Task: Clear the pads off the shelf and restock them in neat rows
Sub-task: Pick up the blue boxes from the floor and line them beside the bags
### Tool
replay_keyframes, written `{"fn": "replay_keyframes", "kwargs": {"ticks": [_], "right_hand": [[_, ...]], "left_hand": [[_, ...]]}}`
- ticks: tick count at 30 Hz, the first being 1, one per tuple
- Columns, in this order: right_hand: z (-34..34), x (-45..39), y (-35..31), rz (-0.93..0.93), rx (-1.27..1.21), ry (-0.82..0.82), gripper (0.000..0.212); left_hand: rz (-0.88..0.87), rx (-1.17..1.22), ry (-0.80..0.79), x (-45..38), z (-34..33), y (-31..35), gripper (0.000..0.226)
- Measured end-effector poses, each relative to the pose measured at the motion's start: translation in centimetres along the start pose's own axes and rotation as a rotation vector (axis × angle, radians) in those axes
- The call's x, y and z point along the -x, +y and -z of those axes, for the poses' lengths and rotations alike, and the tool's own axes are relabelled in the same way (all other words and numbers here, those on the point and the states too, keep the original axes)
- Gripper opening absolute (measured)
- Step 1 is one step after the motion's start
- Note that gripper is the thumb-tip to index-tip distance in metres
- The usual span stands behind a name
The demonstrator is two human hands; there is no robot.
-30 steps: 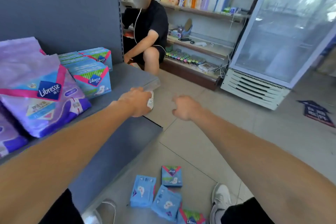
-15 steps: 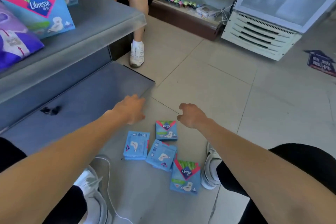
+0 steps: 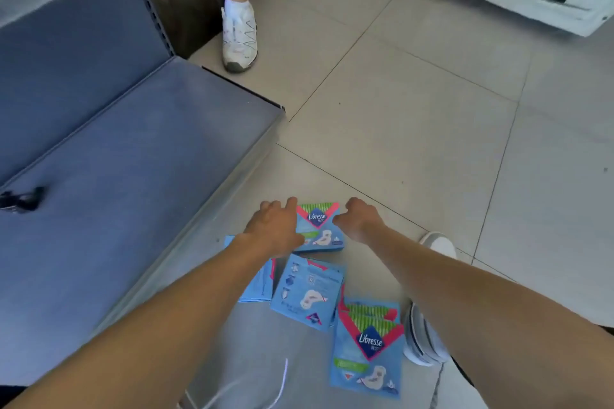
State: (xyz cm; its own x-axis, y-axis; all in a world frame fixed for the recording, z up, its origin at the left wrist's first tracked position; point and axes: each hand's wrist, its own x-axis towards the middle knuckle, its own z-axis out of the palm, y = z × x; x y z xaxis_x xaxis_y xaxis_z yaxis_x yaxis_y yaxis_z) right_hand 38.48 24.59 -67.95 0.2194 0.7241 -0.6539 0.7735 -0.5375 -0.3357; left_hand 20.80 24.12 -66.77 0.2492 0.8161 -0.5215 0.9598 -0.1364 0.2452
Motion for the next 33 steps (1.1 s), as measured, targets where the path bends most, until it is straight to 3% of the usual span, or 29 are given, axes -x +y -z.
{"fn": "replay_keyframes", "kwargs": {"ticks": [2,4,12,16,22,25,30,33], "right_hand": [[-1.2,-1.9,0.2,-0.035,-0.061,0.0,0.017],[-2.6,-3.8,0.4,-0.063,-0.111,-0.002,0.016],[-5.8,-6.5,0.3,-0.167,-0.267,-0.053,0.048],[-5.1,-5.8,0.4,-0.181,-0.372,-0.004,0.04],[-2.7,-1.9,0.7,-0.068,-0.626,0.025,0.033],[-1.5,1.5,0.3,0.008,-0.696,-0.005,0.036],[-1.4,6.5,0.1,0.115,-0.613,-0.17,0.035],[-2.3,7.7,0.8,0.098,-0.228,-0.139,0.054]], "left_hand": [[-0.001,0.001,-0.021,-1.7,-1.4,0.1,0.071],[-0.001,0.003,-0.038,-3.4,-2.7,0.1,0.075],[0.06,0.182,-0.154,-6.3,-6.9,0.2,0.087],[0.078,0.318,-0.084,-5.4,-6.2,1.3,0.085],[0.115,0.608,0.194,-2.7,-2.6,1.6,0.08],[0.1,0.748,0.227,-0.4,-1.0,0.0,0.086],[0.103,0.886,0.209,5.8,0.8,-2.5,0.088],[0.125,0.901,0.204,9.3,0.5,-4.6,0.084]]}}
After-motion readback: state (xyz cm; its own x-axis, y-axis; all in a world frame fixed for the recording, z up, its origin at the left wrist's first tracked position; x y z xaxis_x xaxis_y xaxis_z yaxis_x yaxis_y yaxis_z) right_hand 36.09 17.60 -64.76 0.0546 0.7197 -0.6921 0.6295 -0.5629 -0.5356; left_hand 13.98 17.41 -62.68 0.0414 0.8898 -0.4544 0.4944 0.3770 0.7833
